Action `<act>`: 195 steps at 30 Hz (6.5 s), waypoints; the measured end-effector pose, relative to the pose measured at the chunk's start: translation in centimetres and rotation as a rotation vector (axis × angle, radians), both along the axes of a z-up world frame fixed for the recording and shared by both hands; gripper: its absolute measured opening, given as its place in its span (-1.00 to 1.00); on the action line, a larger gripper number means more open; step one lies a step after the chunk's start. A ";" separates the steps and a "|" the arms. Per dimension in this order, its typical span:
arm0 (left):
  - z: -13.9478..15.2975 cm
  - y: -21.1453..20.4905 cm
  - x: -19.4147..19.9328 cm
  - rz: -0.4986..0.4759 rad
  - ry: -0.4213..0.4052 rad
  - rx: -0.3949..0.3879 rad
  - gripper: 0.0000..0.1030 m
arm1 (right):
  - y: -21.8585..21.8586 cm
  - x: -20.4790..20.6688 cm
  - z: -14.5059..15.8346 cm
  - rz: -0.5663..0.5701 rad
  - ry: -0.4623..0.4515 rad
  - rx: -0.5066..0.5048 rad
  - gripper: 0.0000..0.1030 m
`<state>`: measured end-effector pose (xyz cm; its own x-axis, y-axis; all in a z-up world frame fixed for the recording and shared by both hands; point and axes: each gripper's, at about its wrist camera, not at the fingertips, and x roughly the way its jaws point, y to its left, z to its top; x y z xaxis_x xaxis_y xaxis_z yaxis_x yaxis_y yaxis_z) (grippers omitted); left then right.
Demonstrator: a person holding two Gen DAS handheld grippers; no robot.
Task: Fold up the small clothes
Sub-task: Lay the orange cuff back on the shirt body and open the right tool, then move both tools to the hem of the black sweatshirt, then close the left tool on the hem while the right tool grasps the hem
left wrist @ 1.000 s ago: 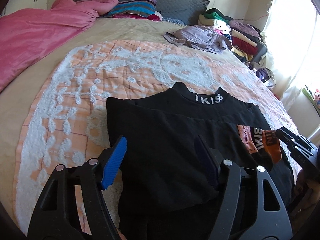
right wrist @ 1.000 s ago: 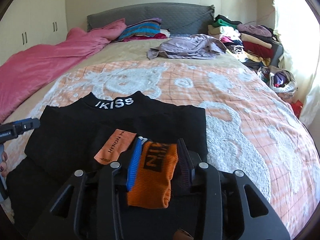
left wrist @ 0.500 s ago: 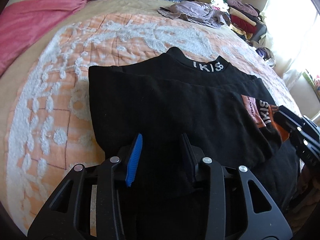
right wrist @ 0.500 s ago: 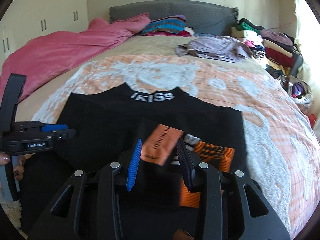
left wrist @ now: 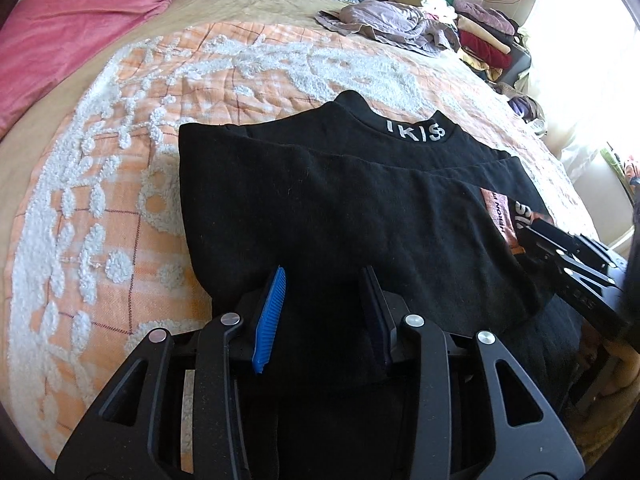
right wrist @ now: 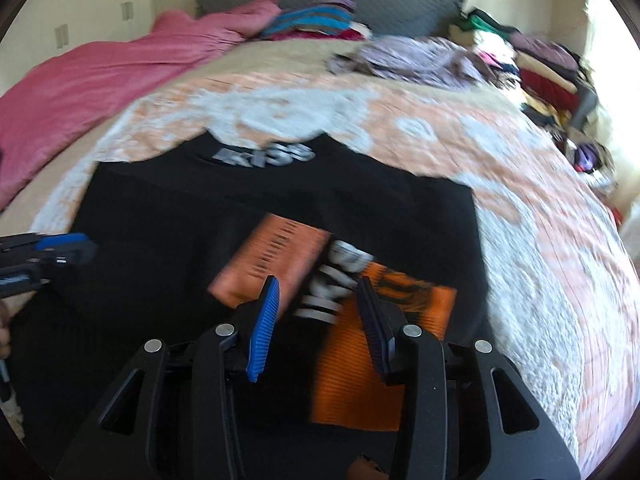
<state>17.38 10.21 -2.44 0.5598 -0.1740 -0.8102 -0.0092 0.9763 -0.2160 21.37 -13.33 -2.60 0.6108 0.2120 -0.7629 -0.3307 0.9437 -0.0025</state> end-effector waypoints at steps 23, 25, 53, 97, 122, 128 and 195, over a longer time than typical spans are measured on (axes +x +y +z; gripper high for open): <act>0.8 -0.4 -0.5 -0.002 -0.014 -0.010 -0.40 | -1.3 -1.9 1.5 -0.004 -0.032 0.099 0.14; 1.0 -0.4 -0.6 -0.004 -0.020 -0.014 -0.37 | -1.1 -2.1 1.7 -0.003 -0.037 0.105 0.19; 4.9 -1.1 -3.0 0.012 -0.177 -0.042 0.82 | -1.6 -5.3 5.8 -0.018 -0.156 0.181 0.91; 5.4 -3.3 -10.1 0.001 -0.174 0.040 0.82 | -4.8 -11.6 6.9 -0.006 -0.186 0.149 0.91; 3.3 -1.6 -15.3 0.077 -0.073 0.103 0.82 | -7.3 -14.7 5.5 0.003 -0.139 0.119 0.91; 2.9 -0.9 -16.4 0.097 -0.045 0.094 0.82 | -8.4 -15.5 5.3 -0.012 -0.131 0.103 0.91; -2.8 0.0 -20.9 -0.084 0.220 0.008 -0.35 | -16.1 -23.1 -2.1 0.035 0.246 0.058 -0.49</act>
<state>-3.48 10.21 -5.26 0.3537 -0.2057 -0.9125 0.0264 0.9773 -0.2101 -1.70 -29.42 -4.74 0.3999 0.2774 -0.8736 -0.3470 0.9280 0.1359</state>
